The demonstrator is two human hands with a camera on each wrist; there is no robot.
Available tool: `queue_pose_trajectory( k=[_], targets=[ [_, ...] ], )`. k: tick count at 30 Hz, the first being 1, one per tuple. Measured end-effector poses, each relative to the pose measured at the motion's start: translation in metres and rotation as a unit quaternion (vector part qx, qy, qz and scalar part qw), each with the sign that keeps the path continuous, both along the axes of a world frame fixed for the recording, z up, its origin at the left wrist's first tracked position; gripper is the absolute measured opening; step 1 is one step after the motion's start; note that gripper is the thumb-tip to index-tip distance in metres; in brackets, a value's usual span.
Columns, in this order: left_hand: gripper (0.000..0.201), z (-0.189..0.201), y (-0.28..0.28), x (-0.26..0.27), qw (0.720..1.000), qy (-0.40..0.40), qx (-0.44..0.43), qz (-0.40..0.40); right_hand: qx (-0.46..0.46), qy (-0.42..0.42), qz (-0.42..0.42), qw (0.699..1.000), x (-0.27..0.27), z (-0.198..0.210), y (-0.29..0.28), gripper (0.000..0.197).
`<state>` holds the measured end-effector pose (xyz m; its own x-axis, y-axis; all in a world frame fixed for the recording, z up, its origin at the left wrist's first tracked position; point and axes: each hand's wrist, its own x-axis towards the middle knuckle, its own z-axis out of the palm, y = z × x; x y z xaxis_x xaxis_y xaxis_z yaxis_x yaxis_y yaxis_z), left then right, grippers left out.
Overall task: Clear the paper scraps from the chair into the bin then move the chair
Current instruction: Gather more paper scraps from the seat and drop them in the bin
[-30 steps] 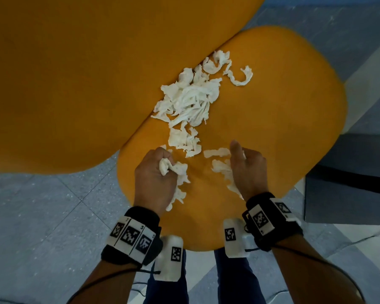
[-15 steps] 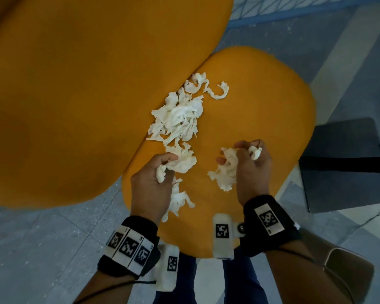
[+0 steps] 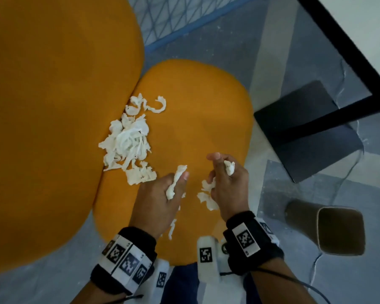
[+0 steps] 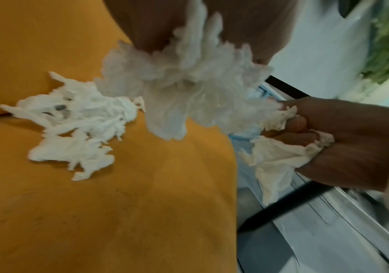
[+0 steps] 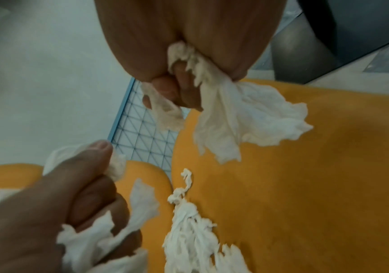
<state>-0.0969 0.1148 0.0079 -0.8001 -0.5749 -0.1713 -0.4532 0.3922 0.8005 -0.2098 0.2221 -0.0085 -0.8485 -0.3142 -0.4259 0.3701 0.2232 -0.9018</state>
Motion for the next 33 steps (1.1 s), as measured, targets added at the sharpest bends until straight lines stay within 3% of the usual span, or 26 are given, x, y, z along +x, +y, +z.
queue_pose_trajectory(
  k=[3, 8, 15, 19, 24, 29, 33],
  targets=[
    [0.046, 0.002, 0.037, -0.023, 0.997, 0.01, 0.003, -0.08, 0.008, -0.013, -0.058, 0.998, -0.008, -0.003, 0.047, 0.049],
    [0.053, -0.004, 0.129, -0.067, 0.977, -0.017, 0.019, -0.214, -0.002, -0.032, -0.17, 0.985, -0.018, -0.013, 0.148, 0.053],
    [0.048, -0.042, 0.29, -0.116, 0.935, -0.077, 0.002, -0.347, 0.048, -0.107, -0.35, 0.929, -0.016, -0.055, 0.325, 0.054],
    [0.031, -0.065, 0.385, -0.14, 0.911, -0.128, 0.071, -0.386, 0.088, -0.12, -0.371, 0.917, -0.01, -0.087, 0.423, 0.039],
    [0.007, -0.107, 0.483, -0.173, 0.857, -0.161, 0.049, -0.487, 0.059, -0.155, -0.38, 0.91, -0.016, -0.128, 0.514, 0.006],
    [0.019, -0.149, 0.557, -0.211, 0.84, -0.164, 0.013, -0.517, -0.005, -0.133, -0.402, 0.906, -0.042, -0.165, 0.568, 0.033],
    [0.034, -0.189, 0.592, -0.234, 0.84, -0.145, -0.046, -0.521, 0.0, -0.105, -0.441, 0.892, -0.065, -0.203, 0.585, 0.038]
  ],
)
